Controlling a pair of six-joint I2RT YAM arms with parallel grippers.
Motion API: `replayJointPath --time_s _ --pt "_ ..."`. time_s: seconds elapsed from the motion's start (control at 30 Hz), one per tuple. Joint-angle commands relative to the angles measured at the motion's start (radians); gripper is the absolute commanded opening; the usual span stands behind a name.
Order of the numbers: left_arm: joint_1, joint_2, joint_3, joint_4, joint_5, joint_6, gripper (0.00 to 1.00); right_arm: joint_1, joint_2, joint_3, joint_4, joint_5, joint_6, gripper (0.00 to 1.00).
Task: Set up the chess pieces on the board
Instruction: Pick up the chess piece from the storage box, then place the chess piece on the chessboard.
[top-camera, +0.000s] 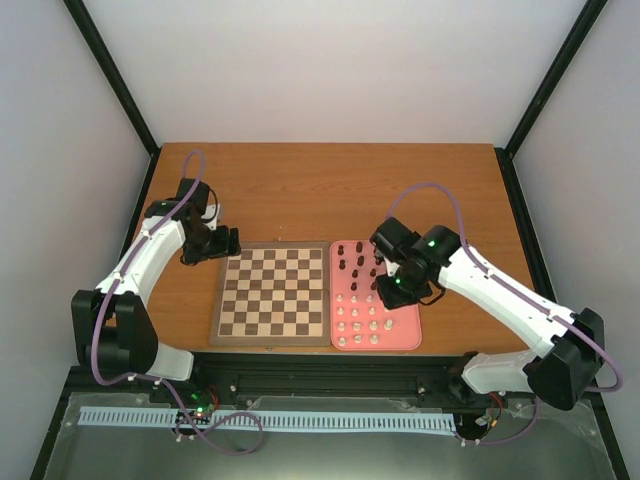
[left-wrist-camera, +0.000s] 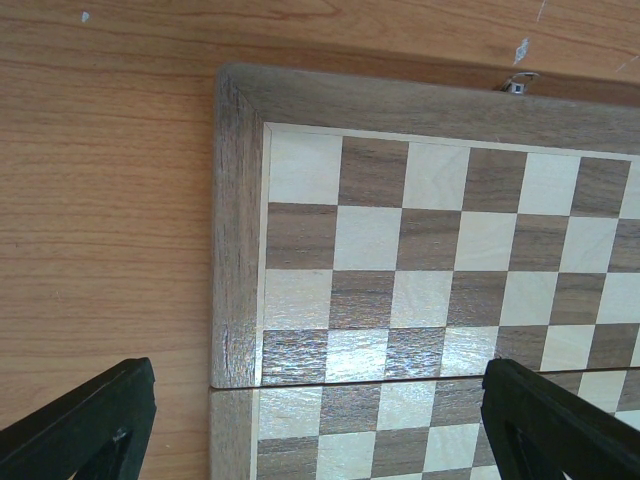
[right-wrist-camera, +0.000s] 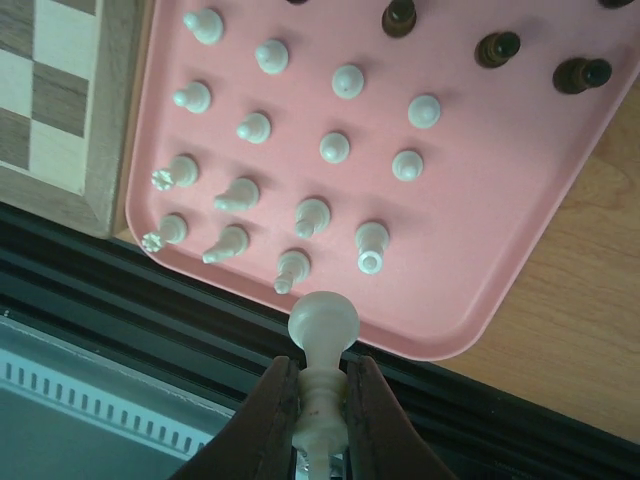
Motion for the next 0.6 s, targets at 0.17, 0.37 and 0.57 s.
replayJointPath --time_s 0.17,0.37,0.57 --pt "-0.006 -0.013 0.032 -0.012 -0.038 0.01 1.0 0.064 0.158 0.213 -0.045 0.055 -0.032 0.03" --pt "-0.006 0.009 0.065 -0.014 -0.066 0.012 1.0 0.173 0.252 0.321 0.042 0.059 -0.049 0.03" --pt "-0.006 0.017 0.089 -0.023 -0.048 0.004 1.0 0.275 0.345 0.398 0.059 0.097 -0.041 0.03"
